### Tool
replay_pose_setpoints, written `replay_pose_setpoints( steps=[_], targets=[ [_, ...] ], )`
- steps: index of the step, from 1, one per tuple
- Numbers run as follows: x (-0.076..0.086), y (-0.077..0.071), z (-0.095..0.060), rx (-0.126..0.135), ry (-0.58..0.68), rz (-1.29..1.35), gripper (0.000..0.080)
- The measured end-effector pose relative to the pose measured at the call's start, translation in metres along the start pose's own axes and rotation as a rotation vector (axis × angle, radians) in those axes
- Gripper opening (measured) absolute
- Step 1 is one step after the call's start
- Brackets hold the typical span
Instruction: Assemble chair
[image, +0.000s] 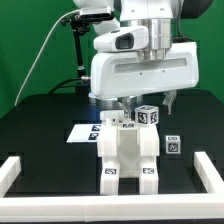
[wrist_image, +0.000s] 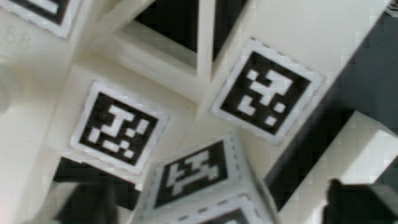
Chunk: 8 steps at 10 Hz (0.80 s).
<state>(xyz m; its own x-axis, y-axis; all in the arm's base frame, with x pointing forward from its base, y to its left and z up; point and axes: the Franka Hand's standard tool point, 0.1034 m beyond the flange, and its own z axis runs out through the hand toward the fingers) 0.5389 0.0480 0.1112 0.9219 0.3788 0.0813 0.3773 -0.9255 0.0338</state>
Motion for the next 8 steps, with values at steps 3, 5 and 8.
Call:
replay_pose_setpoints(
  steps=[3, 5, 8],
  targets=[
    [0.0, -0.0002, 0.0002, 0.001, 0.0, 0.215, 0.0281],
    [0.0001, -0.0006, 0.0002, 0.002, 0.001, 0.355, 0.0281],
    [0.0055, 0.0033, -0.0006, -0.003, 0.061, 0.679, 0.0281]
  ],
)
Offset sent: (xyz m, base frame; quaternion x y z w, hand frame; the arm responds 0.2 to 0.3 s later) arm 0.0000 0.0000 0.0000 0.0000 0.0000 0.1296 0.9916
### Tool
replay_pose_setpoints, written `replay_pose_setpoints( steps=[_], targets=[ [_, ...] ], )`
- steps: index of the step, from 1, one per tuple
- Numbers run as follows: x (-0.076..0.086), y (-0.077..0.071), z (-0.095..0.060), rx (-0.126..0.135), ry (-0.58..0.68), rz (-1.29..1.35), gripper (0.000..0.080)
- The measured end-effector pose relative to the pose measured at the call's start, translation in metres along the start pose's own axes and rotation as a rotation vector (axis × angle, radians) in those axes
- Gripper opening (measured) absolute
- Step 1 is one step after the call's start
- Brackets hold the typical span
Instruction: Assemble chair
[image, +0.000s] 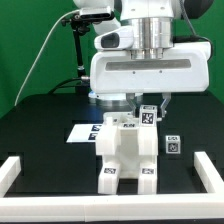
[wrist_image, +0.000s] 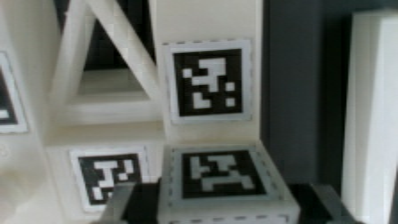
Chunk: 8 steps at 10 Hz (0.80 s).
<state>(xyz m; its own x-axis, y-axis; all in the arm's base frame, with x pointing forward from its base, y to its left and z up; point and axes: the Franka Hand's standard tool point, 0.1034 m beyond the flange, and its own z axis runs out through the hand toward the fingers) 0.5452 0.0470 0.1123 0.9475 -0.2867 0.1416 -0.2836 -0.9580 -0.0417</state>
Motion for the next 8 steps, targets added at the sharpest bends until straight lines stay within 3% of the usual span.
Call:
replay_pose_setpoints(
  steps=[3, 5, 6, 7, 8],
  targets=[
    [0.004, -0.0014, 0.0009, 0.02, -0.001, 0.342, 0.0281],
    [0.0035, -0.0027, 0.0009, 0.027, -0.004, 0.426, 0.0281],
    [0.0035, -0.0026, 0.0009, 0.027, -0.004, 0.416, 0.0378],
    [0.0035, -0.0027, 0.0009, 0.027, -0.004, 0.416, 0.0378],
    [0.0035, -0.0027, 0.0009, 0.027, -0.004, 0.416, 0.0557]
  ],
)
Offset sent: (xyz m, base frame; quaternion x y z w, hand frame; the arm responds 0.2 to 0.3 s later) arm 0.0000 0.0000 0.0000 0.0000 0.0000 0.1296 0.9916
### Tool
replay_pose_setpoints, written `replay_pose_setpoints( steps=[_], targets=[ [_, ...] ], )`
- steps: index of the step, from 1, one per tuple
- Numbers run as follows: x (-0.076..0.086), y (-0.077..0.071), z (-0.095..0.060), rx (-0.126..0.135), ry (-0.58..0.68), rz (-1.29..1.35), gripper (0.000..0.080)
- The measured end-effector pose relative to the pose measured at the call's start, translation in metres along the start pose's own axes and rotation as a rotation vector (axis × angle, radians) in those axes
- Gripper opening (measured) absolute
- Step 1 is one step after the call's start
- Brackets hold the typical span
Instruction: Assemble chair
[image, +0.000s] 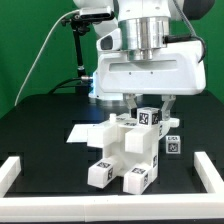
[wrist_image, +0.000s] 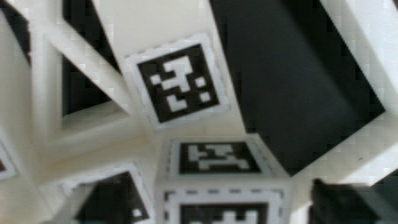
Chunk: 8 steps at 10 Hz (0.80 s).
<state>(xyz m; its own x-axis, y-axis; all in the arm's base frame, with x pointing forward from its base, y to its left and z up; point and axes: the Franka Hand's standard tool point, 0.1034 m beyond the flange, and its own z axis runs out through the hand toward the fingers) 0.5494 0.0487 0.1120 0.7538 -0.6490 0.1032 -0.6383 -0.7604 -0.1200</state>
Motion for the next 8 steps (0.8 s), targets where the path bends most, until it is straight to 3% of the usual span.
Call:
replay_pose_setpoints(
  steps=[1, 2, 3, 8],
  targets=[
    [0.0, 0.0, 0.0, 0.0, 0.0, 0.0, 0.0557],
    [0.0, 0.0, 0.0, 0.0, 0.0, 0.0, 0.0631],
    [0.0, 0.0, 0.0, 0.0, 0.0, 0.0, 0.0646],
    [0.0003, -0.0009, -0.0043, 0.006, -0.001, -0.039, 0.0649]
  ],
)
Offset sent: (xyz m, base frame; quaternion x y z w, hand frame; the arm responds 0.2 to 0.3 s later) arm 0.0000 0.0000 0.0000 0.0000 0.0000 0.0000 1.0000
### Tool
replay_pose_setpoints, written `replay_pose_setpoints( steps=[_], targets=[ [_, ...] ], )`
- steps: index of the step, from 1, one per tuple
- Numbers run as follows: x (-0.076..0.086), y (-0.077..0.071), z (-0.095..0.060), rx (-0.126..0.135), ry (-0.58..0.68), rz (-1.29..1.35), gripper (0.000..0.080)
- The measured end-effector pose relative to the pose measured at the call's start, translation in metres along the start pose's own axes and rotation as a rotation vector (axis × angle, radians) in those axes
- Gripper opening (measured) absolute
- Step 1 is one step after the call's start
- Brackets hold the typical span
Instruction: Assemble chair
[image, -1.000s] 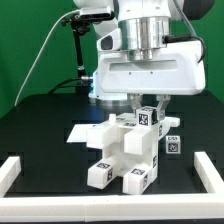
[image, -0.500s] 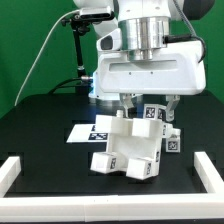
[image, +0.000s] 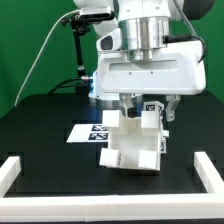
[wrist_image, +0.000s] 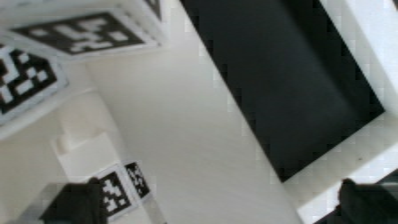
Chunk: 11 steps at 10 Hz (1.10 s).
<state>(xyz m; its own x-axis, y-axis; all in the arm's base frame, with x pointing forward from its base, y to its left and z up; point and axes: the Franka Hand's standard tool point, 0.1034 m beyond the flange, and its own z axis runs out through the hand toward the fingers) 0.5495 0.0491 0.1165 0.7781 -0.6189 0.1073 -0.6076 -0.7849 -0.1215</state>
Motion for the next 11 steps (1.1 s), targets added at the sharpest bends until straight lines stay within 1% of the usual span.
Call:
replay_pose_setpoints(
  steps=[3, 4, 5, 6, 7, 9, 11],
  targets=[
    [-0.002, 0.003, -0.013, 0.012, -0.009, -0.142, 0.0649],
    [-0.001, 0.004, -0.015, 0.015, -0.006, -0.212, 0.0649],
    [0.001, 0.008, -0.012, 0.01, -0.007, -0.267, 0.0649],
    [0.002, 0.012, -0.007, 0.004, -0.008, -0.273, 0.0649],
    [0.002, 0.014, -0.005, 0.001, -0.011, -0.273, 0.0649],
    [0.007, 0.015, -0.012, 0.008, -0.005, -0.273, 0.0649],
    [0.01, 0.017, -0.016, 0.013, 0.0, -0.192, 0.0649]
  ],
)
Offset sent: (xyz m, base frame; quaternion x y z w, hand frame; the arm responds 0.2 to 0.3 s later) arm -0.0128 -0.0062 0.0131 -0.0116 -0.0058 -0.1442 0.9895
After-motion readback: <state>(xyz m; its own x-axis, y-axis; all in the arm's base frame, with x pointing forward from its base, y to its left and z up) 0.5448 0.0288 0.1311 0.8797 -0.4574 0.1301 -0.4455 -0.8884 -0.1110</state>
